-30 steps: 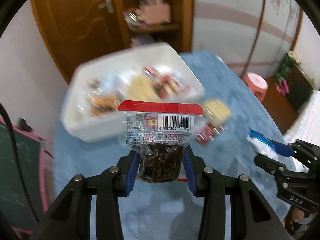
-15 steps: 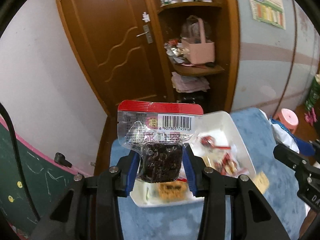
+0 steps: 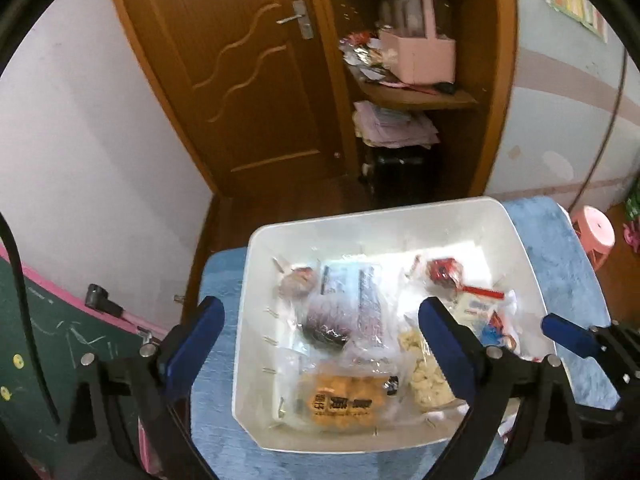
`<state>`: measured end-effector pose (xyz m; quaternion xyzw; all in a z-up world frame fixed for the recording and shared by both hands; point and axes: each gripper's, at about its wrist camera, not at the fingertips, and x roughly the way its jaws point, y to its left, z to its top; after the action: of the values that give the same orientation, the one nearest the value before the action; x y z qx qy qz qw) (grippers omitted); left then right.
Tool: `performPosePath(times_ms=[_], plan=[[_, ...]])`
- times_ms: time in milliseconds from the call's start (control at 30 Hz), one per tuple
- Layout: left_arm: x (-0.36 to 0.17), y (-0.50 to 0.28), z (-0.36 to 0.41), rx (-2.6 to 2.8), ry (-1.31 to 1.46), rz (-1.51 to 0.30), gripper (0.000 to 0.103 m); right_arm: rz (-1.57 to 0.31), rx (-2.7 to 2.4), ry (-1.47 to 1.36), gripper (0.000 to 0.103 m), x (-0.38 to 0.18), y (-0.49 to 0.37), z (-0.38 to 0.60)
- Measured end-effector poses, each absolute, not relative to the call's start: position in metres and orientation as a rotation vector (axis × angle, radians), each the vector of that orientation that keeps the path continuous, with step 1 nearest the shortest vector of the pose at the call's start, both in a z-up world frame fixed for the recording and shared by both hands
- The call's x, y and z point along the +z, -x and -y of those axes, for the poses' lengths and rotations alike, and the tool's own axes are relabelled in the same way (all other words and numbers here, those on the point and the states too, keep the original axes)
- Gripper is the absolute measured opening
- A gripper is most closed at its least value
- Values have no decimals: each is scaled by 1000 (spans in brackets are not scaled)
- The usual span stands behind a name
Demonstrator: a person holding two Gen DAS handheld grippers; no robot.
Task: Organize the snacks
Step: 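Carry both snacks over the white bin and open both grippers, then withdraw both open tools toward the rice bar and brown candy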
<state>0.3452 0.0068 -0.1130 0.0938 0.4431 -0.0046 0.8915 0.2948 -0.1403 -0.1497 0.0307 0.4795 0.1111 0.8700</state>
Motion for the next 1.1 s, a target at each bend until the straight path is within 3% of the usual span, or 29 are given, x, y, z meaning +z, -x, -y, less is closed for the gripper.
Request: performPosePath(times_ms=[133, 600, 1100], plan=[[-121, -337, -2, -18, -219, -937, 97, -1011, 258, -58, 65, -159, -284, 141], [-108, -285, -1, -78, -144, -954, 97, -971, 316, -73, 65, -142, -219, 158], [-85, -210, 58, -225, -163, -909, 97, -850, 264, -135, 65, -108, -144, 225]])
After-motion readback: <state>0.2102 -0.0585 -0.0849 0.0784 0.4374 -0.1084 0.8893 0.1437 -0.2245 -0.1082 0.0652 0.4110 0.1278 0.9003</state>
